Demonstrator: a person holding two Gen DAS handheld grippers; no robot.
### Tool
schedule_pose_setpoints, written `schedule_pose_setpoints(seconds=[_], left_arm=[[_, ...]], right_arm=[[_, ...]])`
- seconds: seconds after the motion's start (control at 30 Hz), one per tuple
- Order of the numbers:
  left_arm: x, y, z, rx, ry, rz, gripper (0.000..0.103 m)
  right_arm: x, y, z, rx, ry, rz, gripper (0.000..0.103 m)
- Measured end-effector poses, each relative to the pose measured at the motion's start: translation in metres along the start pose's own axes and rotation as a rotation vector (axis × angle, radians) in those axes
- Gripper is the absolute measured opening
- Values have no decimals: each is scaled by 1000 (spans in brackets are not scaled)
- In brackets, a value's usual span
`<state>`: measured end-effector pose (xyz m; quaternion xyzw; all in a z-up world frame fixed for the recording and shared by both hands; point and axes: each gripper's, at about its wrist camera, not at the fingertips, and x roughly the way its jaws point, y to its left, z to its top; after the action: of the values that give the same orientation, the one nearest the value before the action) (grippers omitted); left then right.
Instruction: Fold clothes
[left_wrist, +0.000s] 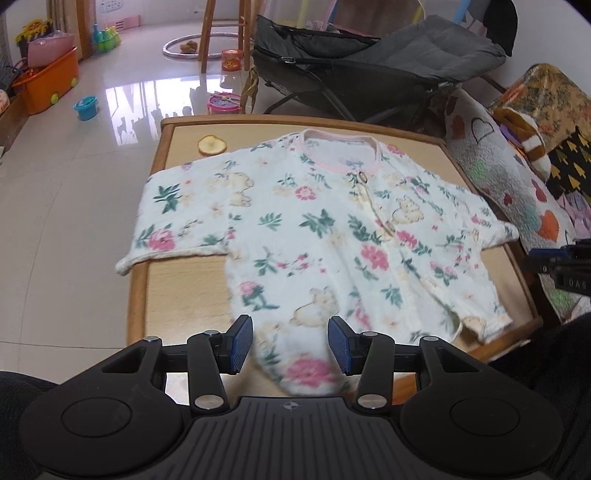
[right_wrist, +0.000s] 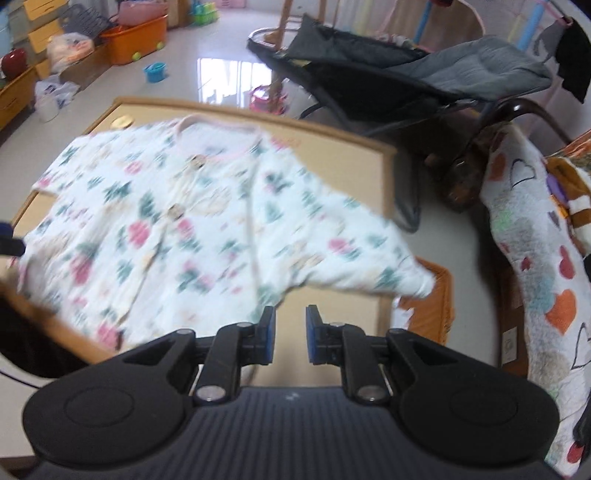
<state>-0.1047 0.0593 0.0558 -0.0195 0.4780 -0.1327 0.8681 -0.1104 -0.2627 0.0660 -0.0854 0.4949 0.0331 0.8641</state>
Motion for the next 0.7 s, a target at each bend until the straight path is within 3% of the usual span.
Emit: schedule_pose_setpoints(seconds=[0.4,0.7], left_arm=[[-11,12,-24,50,44,-35,48],[2,-2,-35,160,98,-29,49]], right_arm=[[-9,18,-46,53,50,44,16],[-9,21,-53,35,52,85,16]])
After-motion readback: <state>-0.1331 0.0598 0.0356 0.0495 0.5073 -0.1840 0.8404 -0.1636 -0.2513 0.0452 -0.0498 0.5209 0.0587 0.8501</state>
